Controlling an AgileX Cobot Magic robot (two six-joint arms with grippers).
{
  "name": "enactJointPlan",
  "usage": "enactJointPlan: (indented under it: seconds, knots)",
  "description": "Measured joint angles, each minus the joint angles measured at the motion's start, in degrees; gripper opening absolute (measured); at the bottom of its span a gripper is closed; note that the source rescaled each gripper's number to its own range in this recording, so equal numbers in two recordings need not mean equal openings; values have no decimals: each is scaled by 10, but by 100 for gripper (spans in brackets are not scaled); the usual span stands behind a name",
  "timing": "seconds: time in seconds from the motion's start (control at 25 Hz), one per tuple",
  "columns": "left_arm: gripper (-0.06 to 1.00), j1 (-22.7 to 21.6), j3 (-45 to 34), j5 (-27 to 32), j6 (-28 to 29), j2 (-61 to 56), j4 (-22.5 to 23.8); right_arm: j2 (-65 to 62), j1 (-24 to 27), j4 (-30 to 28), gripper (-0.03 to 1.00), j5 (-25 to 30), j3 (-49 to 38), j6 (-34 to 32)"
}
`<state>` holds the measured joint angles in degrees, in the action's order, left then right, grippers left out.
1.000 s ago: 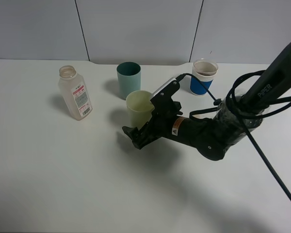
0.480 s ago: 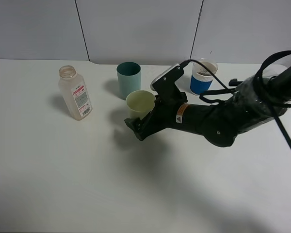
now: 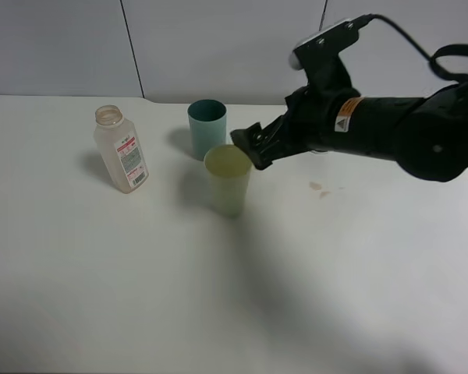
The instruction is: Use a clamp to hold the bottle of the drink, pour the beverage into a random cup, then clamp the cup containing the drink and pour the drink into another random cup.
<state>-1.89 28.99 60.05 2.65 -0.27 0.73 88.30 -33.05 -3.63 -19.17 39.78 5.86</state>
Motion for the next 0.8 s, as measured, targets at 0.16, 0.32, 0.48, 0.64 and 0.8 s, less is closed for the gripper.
enactJointPlan:
  seconds: [0.16,0.32,0.48,0.64,0.8]
  knots:
    - [100,0,0,0,-1,0,0,-57,70,-1,99,31,0,6]
    - [100,0,0,0,-1,0,0,-92,135,-4,99,53,0,7]
    - [100,0,0,0,-1,0,0,-146,221,-6,99,90,0,6]
    - [100,0,0,0,-1,0,0,-221,322,-6,99,158,0,-2]
    - [100,0,0,0,-1,0,0,-310,398,-6,100,251,0,-6]
